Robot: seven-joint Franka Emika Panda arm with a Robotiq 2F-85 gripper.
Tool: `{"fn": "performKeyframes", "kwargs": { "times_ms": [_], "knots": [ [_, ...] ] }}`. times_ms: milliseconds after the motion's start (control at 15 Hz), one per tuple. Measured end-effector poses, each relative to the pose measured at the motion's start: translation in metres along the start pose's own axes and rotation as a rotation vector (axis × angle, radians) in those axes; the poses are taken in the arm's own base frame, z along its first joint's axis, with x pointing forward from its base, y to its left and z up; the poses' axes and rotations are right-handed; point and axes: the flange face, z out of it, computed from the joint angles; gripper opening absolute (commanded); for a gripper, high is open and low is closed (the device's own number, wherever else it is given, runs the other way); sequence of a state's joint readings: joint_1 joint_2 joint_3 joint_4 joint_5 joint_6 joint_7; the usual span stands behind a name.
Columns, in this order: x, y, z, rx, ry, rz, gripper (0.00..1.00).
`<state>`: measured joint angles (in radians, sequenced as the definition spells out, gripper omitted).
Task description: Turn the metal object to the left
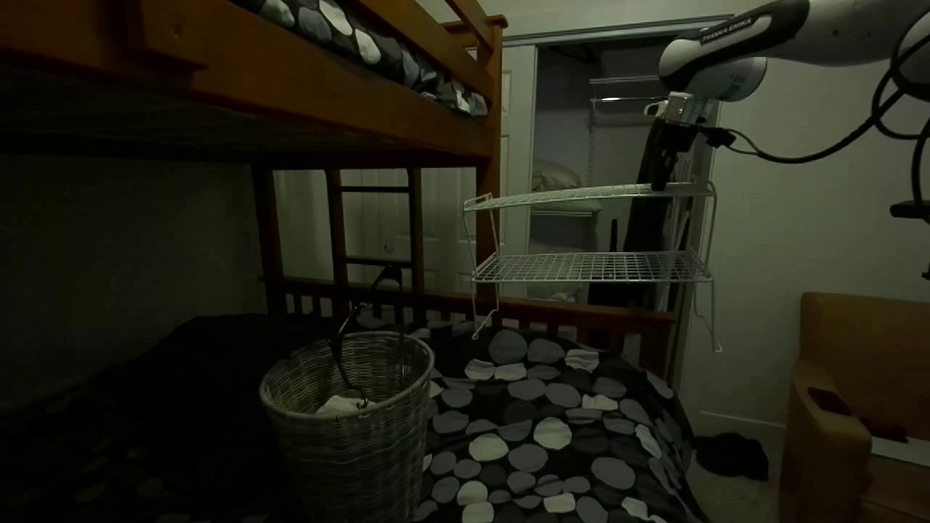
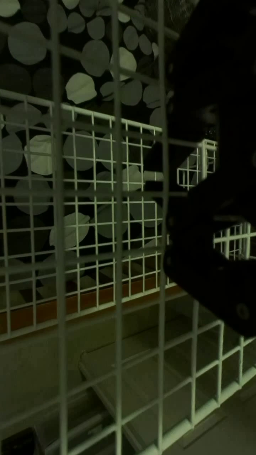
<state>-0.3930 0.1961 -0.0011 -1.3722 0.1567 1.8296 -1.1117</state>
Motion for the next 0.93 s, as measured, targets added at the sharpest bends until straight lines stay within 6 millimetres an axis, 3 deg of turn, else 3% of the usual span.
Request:
{"fn": "performKeyframes", "kwargs": {
  "times_ms": [200, 267, 467, 533, 667, 933],
  "knots": [
    [-0.024, -0.011, -0.006, 0.009, 0.048, 0.001, 0.05],
    [-0.027, -0.018, -0.005, 0.022, 0.062, -0.017, 0.18],
    [-0.025, -0.036, 0.001, 0.059, 0.088, -0.078, 0.18],
    [-0.024, -0.039, 0.002, 0.064, 0.089, -0.083, 0.04],
    [-0.025, -0.04, 0.006, 0.071, 0.072, -0.088, 0.04],
    [-0.041, -0.043, 0.042, 0.177, -0.01, -0.187, 0.04]
  ]
}}
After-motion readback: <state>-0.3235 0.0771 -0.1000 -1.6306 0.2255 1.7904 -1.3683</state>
